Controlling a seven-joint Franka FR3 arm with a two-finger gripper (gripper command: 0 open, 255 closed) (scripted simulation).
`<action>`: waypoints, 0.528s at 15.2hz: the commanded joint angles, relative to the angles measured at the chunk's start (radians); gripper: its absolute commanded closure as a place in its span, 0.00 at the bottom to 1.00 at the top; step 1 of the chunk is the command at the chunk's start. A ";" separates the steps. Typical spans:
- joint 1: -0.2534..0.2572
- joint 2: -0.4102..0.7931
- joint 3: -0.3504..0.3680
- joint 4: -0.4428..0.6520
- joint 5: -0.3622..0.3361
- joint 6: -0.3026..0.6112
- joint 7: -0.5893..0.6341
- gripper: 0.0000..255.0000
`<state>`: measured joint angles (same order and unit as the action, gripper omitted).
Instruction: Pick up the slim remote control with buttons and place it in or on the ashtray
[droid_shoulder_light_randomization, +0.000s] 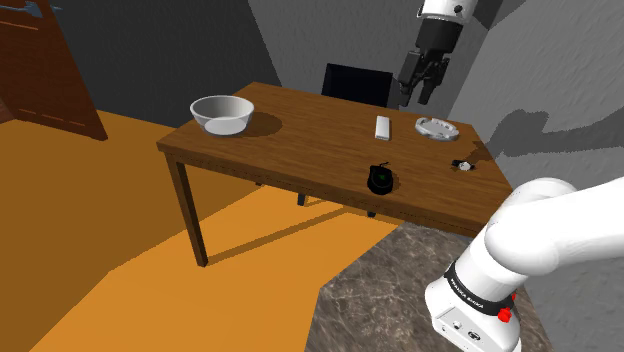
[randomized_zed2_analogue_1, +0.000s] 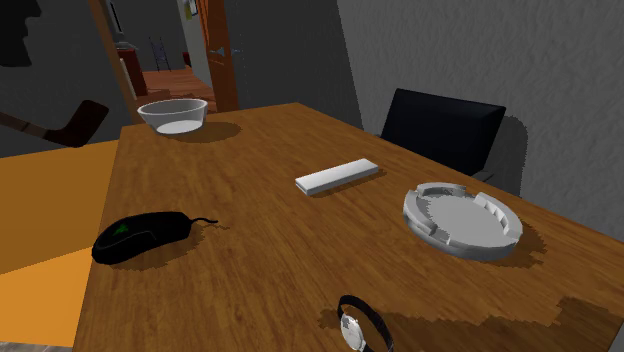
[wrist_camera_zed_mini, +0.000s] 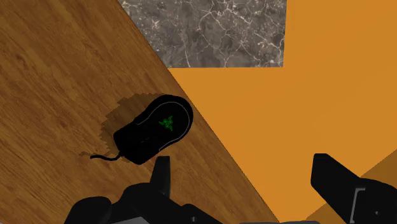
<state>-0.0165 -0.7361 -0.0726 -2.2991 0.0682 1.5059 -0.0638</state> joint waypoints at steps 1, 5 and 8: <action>0.000 0.000 0.000 0.000 0.000 0.000 0.000 0.00; -0.030 0.110 -0.021 0.009 -0.020 0.106 0.019 0.00; -0.050 0.197 -0.038 0.027 -0.032 0.180 0.034 0.00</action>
<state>-0.0593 -0.5629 -0.1049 -2.2778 0.0412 1.6636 -0.0360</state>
